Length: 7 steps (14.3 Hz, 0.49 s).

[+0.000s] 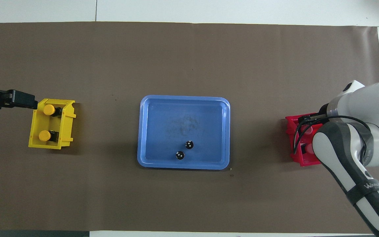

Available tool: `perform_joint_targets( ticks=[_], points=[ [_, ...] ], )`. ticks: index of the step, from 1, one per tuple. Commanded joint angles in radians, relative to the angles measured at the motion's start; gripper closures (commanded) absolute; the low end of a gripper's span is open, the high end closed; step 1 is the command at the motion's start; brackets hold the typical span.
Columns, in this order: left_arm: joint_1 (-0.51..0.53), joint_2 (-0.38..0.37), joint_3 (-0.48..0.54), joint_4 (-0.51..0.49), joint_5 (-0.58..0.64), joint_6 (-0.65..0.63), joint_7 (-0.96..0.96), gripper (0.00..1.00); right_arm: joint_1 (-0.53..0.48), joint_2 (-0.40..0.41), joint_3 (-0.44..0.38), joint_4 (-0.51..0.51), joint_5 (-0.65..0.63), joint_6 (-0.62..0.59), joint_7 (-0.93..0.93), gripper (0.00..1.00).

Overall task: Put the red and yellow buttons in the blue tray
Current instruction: 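Grasp a red button with the right gripper while the left gripper reaches the yellow bin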

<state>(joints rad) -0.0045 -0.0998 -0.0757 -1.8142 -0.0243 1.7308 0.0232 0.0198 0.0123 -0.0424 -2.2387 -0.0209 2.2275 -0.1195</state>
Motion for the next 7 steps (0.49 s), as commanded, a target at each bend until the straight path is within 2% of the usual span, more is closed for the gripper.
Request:
perform_joint_targets(
  ticks=[1, 6, 7],
  points=[
    [0.011, -0.089, 0.007, -0.204, -0.009, 0.146, 0.015, 0.0, -0.006, -0.032, 0.004, -0.062, 0.004, 0.044, -0.022, 0.37],
    [0.075, -0.072, 0.007, -0.315, -0.006, 0.269, 0.037, 0.0, -0.012, -0.04, 0.004, -0.084, 0.006, 0.046, -0.063, 0.39],
    [0.09, -0.072, 0.007, -0.348, -0.008, 0.3, 0.029, 0.05, -0.009, -0.04, 0.004, -0.085, 0.006, 0.046, -0.063, 0.39]
  ],
)
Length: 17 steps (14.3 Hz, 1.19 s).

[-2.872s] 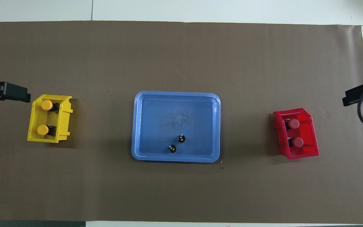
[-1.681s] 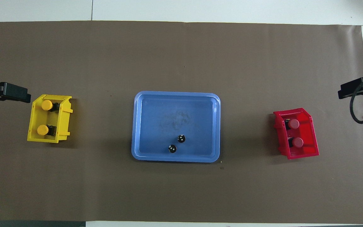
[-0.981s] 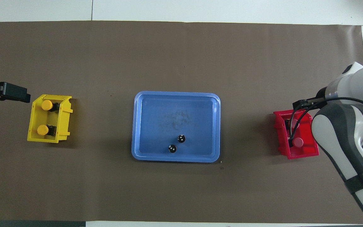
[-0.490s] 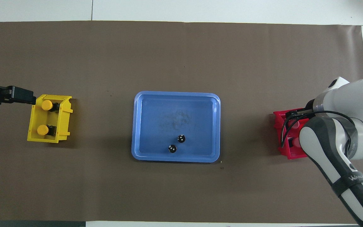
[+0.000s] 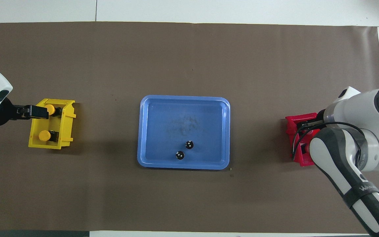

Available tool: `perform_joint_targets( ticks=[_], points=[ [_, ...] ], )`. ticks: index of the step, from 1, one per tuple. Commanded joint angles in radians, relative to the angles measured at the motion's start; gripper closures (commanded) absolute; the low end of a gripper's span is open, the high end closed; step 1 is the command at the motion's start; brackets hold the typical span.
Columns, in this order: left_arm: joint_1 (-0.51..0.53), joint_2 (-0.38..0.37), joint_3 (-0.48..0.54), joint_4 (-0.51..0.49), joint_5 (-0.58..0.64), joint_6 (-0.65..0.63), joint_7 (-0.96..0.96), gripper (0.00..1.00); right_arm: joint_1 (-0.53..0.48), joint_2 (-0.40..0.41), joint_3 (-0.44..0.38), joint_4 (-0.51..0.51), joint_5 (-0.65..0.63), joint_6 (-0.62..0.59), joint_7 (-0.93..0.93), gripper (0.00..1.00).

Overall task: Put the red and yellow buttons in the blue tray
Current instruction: 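Grasp a red button with the right gripper while the left gripper reaches the yellow bin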

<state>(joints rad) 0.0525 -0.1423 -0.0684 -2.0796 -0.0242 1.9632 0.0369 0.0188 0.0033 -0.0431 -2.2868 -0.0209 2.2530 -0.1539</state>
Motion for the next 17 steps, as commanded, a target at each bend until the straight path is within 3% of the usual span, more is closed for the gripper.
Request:
perform_joint_targets(
  ticks=[1, 5, 10, 12, 14, 17],
  points=[
    [0.04, -0.026, -0.001, -0.106, -0.008, 0.1, 0.018, 0.09, -0.007, -0.032, 0.005, -0.04, 0.006, 0.02, -0.029, 0.39],
    [0.04, 0.032, 0.001, -0.14, -0.008, 0.149, 0.011, 0.17, -0.003, -0.032, 0.005, -0.042, 0.006, 0.02, -0.027, 0.45],
    [0.004, 0.05, 0.047, -0.18, -0.008, 0.201, 0.021, 0.22, 0.019, -0.032, 0.006, -0.039, 0.006, 0.019, -0.023, 0.78],
    [-0.017, 0.052, 0.073, -0.185, -0.008, 0.2, 0.023, 0.22, 0.035, -0.031, 0.005, -0.026, 0.006, 0.008, -0.019, 0.84],
    [-0.017, 0.053, 0.078, -0.191, -0.006, 0.203, 0.023, 0.22, 0.041, -0.011, 0.005, 0.053, 0.004, -0.07, -0.023, 0.84],
    [-0.006, 0.056, 0.078, -0.22, -0.008, 0.238, 0.023, 0.23, 0.043, 0.05, 0.005, 0.286, -0.013, -0.304, -0.029, 0.84]
  ],
)
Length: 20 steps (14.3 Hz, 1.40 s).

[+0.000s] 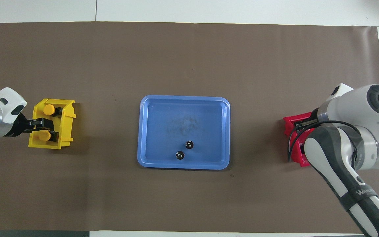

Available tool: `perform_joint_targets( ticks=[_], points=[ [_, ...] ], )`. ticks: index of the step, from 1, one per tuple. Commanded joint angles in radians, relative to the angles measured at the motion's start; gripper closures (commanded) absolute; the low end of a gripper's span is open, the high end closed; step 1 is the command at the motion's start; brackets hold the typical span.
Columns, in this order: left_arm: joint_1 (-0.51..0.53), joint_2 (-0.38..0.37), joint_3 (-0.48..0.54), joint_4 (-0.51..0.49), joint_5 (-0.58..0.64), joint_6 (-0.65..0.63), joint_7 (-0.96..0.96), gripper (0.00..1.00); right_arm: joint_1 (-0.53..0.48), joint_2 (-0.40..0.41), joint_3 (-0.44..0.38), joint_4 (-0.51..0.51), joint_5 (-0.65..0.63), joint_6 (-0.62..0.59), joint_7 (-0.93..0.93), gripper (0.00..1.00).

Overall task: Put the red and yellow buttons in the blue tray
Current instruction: 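Place the red button in the tray while the left gripper grasps a yellow button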

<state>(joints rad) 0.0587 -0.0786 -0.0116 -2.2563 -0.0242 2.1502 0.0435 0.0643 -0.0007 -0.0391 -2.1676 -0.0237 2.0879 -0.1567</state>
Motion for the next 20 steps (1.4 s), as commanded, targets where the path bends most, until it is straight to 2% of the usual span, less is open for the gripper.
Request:
perform_joint_targets(
  ticks=[1, 4, 6, 8, 11, 16, 20],
  points=[
    [-0.011, -0.007, 0.021, -0.064, -0.006, 0.074, 0.016, 0.24, -0.003, 0.082, 0.001, 0.249, -0.01, -0.219, -0.026, 0.84],
    [-0.01, -0.007, 0.021, -0.08, -0.006, 0.096, 0.019, 0.25, 0.05, 0.126, 0.001, 0.409, -0.009, -0.36, 0.014, 0.84],
    [-0.01, -0.007, 0.021, -0.084, -0.006, 0.096, 0.022, 0.26, 0.132, 0.157, 0.002, 0.472, -0.001, -0.378, 0.165, 0.84],
    [-0.01, -0.007, 0.021, -0.086, -0.006, 0.096, 0.022, 0.3, 0.207, 0.166, 0.004, 0.473, 0.028, -0.31, 0.305, 0.86],
    [-0.008, -0.007, 0.021, -0.086, -0.006, 0.094, 0.024, 0.36, 0.353, 0.206, 0.004, 0.469, 0.085, -0.145, 0.526, 0.91],
    [-0.004, -0.007, 0.022, -0.088, -0.006, 0.094, 0.024, 0.41, 0.521, 0.364, 0.004, 0.521, 0.071, -0.014, 0.773, 0.9],
    [-0.002, -0.007, 0.022, -0.088, -0.006, 0.096, 0.022, 0.44, 0.555, 0.413, 0.004, 0.519, 0.068, 0.03, 0.819, 0.88]
  ],
)
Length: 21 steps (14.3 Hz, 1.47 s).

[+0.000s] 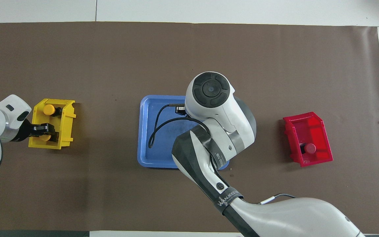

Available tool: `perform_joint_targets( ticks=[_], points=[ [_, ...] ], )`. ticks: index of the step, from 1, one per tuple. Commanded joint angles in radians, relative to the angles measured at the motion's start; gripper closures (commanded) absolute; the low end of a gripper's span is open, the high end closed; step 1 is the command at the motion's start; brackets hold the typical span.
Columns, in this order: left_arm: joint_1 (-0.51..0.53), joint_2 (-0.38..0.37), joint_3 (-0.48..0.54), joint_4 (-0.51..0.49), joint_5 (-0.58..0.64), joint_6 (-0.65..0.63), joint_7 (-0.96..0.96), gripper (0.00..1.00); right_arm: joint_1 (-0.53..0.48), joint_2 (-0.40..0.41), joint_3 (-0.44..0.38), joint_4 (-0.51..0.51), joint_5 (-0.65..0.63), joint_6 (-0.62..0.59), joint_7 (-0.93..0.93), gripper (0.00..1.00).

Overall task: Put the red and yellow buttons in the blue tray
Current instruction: 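Place the red button in the tray while the left gripper grasps a yellow button, then place the yellow button in the tray while the right gripper returns to the red bin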

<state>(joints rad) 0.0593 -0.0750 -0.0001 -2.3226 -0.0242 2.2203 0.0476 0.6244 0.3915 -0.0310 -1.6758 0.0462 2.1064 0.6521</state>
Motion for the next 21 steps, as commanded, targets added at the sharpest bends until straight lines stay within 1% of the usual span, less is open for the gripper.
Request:
perform_joint_targets(
  ticks=[1, 3, 5, 6, 7, 8, 9, 11, 12, 13, 14, 15, 16, 17, 18, 19, 20, 21],
  points=[
    [-0.001, -0.011, 0.011, -0.02, -0.006, 0.025, 0.02, 0.46, -0.005, 0.026, -0.004, 0.025, -0.002, 0.021, 0.011, 0.88],
    [0.002, -0.011, 0.011, -0.02, -0.006, 0.025, 0.02, 0.49, -0.005, 0.035, -0.004, 0.016, -0.012, 0.032, 0.012, 0.87],
    [0.002, -0.011, 0.011, -0.02, -0.006, 0.027, 0.018, 0.6, -0.005, 0.03, -0.004, -0.021, -0.04, 0.037, 0.011, 0.86],
    [0.002, -0.011, 0.011, -0.02, -0.006, 0.027, 0.017, 0.68, -0.003, 0.027, -0.004, -0.03, -0.057, 0.037, 0.011, 0.86],
    [0.004, -0.011, 0.012, -0.02, -0.006, 0.032, 0.017, 0.77, 0.003, 0.026, -0.004, -0.035, -0.064, 0.038, 0.009, 0.85],
    [0.002, -0.008, 0.018, -0.014, -0.006, 0.035, 0.015, 0.88, 0.009, 0.026, -0.004, -0.036, -0.066, 0.038, 0.007, 0.81],
    [0.0, -0.005, 0.019, -0.003, -0.006, 0.03, 0.008, 0.93, 0.009, 0.024, -0.004, -0.044, -0.066, 0.04, 0.007, 0.73],
    [-0.013, 0.017, 0.019, 0.054, -0.006, -0.016, -0.032, 0.95, 0.009, 0.023, -0.004, -0.051, -0.066, 0.061, 0.007, 0.36],
    [-0.015, 0.018, 0.017, 0.101, -0.005, -0.071, -0.055, 0.96, 0.009, 0.023, -0.007, -0.027, -0.069, 0.046, 0.004, 0.22],
    [-0.016, 0.018, 0.015, 0.141, -0.005, -0.127, -0.06, 0.96, -0.005, 0.023, -0.007, 0.013, -0.069, 0.037, 0.001, 0.21],
    [-0.019, 0.014, 0.015, 0.184, -0.005, -0.192, -0.06, 0.97, -0.012, 0.023, -0.012, 0.062, -0.071, -0.004, -0.002, 0.21],
    [-0.019, 0.005, 0.015, 0.21, -0.005, -0.238, -0.061, 0.98, -0.04, 0.023, -0.012, 0.135, -0.071, -0.07, -0.009, 0.21],
    [-0.021, 0.001, 0.012, 0.241, -0.006, -0.276, -0.074, 0.98, -0.072, 0.017, -0.012, 0.169, -0.074, -0.115, -0.034, 0.21],
    [-0.029, 0.004, -0.001, 0.291, -0.01, -0.328, -0.128, 0.98, -0.112, -0.031, -0.012, 0.163, -0.071, -0.15, -0.114, 0.21],
    [-0.05, 0.02, -0.026, 0.343, -0.011, -0.376, -0.208, 0.98, -0.158, -0.081, -0.012, 0.124, -0.071, -0.192, -0.196, 0.21],
    [-0.068, 0.029, -0.056, 0.363, -0.014, -0.387, -0.282, 0.98, -0.207, -0.148, -0.01, 0.058, -0.071, -0.215, -0.265, 0.21],
    [-0.076, 0.03, -0.11, 0.368, -0.022, -0.38, -0.393, 0.98, -0.262, -0.228, -0.012, -0.056, -0.069, -0.206, -0.349, 0.21],
    [-0.078, 0.032, -0.159, 0.37, -0.042, -0.364, -0.467, 0.98, -0.302, -0.294, -0.01, -0.15, -0.069, -0.186, -0.399, 0.21]
  ],
)
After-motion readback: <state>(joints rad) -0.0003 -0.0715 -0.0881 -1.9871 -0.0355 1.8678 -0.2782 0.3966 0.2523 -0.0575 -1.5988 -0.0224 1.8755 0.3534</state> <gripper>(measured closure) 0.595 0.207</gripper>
